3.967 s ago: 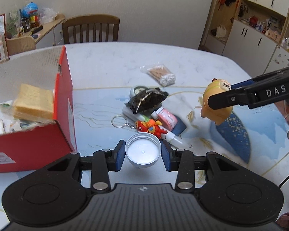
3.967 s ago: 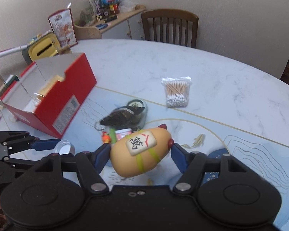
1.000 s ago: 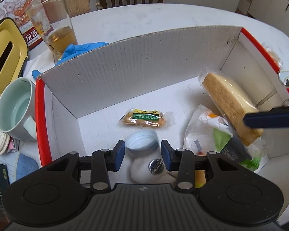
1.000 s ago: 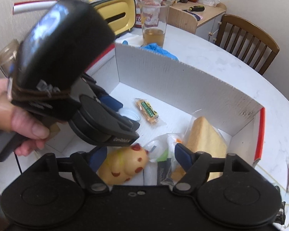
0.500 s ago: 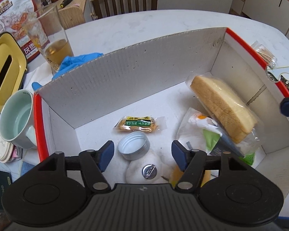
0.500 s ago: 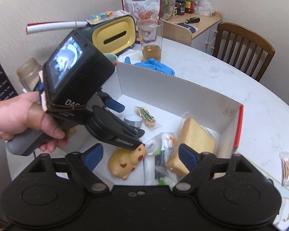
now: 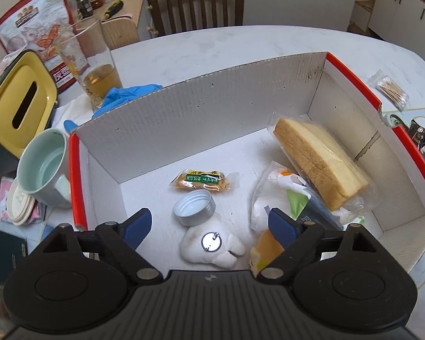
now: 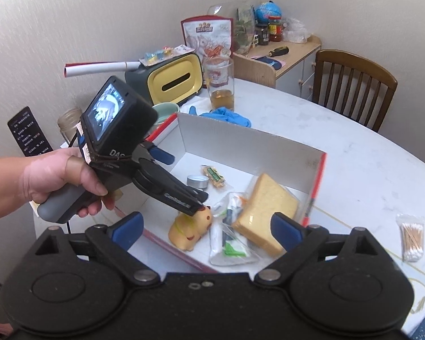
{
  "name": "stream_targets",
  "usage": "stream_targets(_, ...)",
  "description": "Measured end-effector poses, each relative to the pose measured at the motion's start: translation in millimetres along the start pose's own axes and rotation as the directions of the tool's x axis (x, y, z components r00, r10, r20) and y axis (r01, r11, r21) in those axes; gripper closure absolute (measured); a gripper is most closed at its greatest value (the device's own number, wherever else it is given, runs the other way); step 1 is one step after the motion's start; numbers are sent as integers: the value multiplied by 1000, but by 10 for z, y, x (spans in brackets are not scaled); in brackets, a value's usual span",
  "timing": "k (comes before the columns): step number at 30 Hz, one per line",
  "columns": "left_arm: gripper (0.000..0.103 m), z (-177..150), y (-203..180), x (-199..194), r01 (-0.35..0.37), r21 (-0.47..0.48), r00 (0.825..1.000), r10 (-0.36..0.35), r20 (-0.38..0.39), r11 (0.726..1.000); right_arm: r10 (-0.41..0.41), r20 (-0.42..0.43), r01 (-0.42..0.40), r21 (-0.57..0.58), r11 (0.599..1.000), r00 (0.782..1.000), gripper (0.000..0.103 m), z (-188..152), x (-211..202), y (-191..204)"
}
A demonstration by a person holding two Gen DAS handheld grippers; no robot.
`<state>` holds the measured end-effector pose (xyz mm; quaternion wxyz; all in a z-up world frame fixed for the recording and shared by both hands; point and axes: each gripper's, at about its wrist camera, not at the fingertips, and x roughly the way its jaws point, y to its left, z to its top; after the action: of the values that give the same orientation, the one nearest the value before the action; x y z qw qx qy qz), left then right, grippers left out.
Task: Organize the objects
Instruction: 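Withdraw both grippers from the box toward the remaining table items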
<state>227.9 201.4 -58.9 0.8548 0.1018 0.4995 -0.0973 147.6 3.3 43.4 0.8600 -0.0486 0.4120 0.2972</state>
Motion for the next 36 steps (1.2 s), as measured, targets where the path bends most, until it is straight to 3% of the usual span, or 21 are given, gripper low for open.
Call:
stream_targets(8, 13, -54, -39, -250, 43, -146, 997, -33, 72, 988, -17, 53, 15, 30, 999, 998, 4, -282, -475, -367)
stream_targets(20, 12, -113, -627, -747, 69, -214, 983, -30, 182, 974, -85, 95, 77, 89, 993, 992, 0, -797, -1055, -1107)
stream_targets(27, 12, -131, -1127, -971, 68, -185, 970, -22, 242, 980, -155, 63, 148, 106, 983, 986, 0, -1132, -1218, -1485)
stream_targets(36, 12, -77, -1930, -972, 92, -71, 955, -68, 288, 993, -206, 25, 203, 89, 975, 978, 0, -1479, -1275, -1804)
